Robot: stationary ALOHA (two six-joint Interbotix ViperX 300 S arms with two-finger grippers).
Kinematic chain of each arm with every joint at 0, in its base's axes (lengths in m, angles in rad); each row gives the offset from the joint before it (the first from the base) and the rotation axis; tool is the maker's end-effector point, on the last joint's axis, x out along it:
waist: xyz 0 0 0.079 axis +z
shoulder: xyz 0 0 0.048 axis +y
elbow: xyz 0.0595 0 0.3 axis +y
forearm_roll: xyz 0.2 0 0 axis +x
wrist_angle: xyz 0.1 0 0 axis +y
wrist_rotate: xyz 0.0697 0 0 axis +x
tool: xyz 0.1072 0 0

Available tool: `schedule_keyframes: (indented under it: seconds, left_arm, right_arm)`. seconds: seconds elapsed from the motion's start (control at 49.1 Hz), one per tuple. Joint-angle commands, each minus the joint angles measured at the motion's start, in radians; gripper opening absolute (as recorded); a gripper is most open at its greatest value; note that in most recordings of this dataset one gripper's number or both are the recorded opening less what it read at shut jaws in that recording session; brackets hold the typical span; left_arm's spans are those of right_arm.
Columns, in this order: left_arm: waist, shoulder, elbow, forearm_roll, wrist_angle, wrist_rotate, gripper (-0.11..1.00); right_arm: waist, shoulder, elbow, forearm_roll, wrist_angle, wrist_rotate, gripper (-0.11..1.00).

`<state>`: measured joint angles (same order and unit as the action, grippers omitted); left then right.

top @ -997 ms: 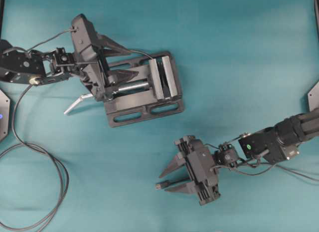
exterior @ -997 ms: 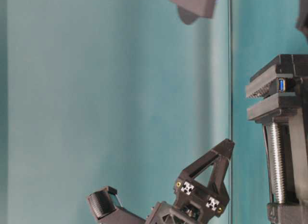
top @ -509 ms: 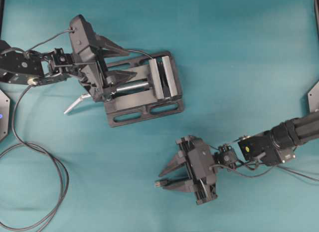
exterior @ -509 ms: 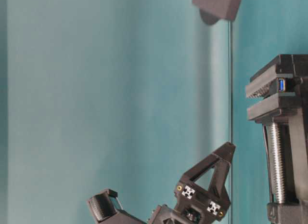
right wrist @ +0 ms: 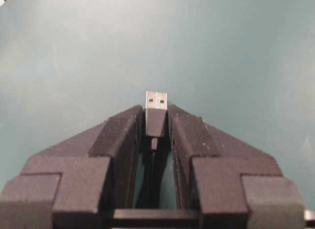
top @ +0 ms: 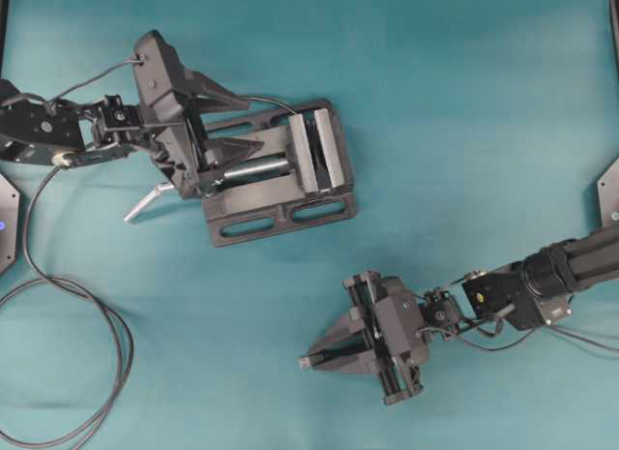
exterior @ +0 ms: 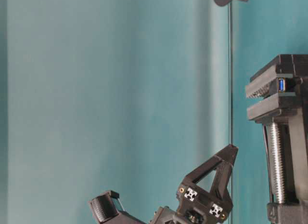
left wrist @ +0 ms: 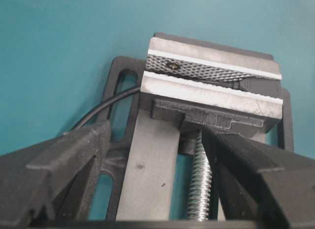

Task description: Insert the USB cable into the fixed female connector.

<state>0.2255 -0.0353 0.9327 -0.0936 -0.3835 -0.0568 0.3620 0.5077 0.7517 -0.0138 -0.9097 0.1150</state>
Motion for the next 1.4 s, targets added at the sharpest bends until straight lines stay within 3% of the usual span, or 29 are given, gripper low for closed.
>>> schedule_keyframes:
  seconds: [0.0, 0.407, 0.529, 0.672, 0.895, 1.018, 1.18, 1.384]
  left_arm:
    - [-0.006, -0.023, -0.014, 0.003, -0.008, 0.006, 0.89]
    - [-0.038, -0.023, -0.015, 0.003, -0.002, 0.003, 0.89]
    - [-0.046, -0.029, -0.012, 0.003, 0.0, 0.005, 0.89]
    - [-0.046, -0.058, 0.005, 0.003, 0.003, 0.009, 0.89]
    - [-0.057, -0.138, 0.071, 0.003, 0.003, 0.005, 0.89]
    - [-0.077, -0.19, 0.114, 0.003, 0.005, 0.003, 0.89]
    - [-0.084, -0.256, 0.173, 0.003, 0.005, 0.003, 0.88]
    - [-0.086, -0.354, 0.232, 0.003, 0.005, 0.006, 0.89]
  right_arm:
    - [0.054, 0.003, -0.006, -0.005, 0.009, 0.003, 0.2]
    - [0.054, -0.038, 0.0, -0.002, -0.006, -0.002, 0.2]
    - [0.054, -0.077, 0.0, 0.037, 0.051, -0.009, 0.2]
    - [0.054, -0.127, 0.008, 0.156, 0.117, -0.086, 0.2]
    - [0.06, -0.147, 0.005, 0.456, 0.117, -0.25, 0.2]
    - [0.063, -0.144, -0.014, 0.581, 0.112, -0.321, 0.2]
    - [0.072, -0.117, -0.043, 0.704, 0.1, -0.373, 0.2]
    - [0.107, -0.064, -0.095, 0.91, 0.031, -0.434, 0.2]
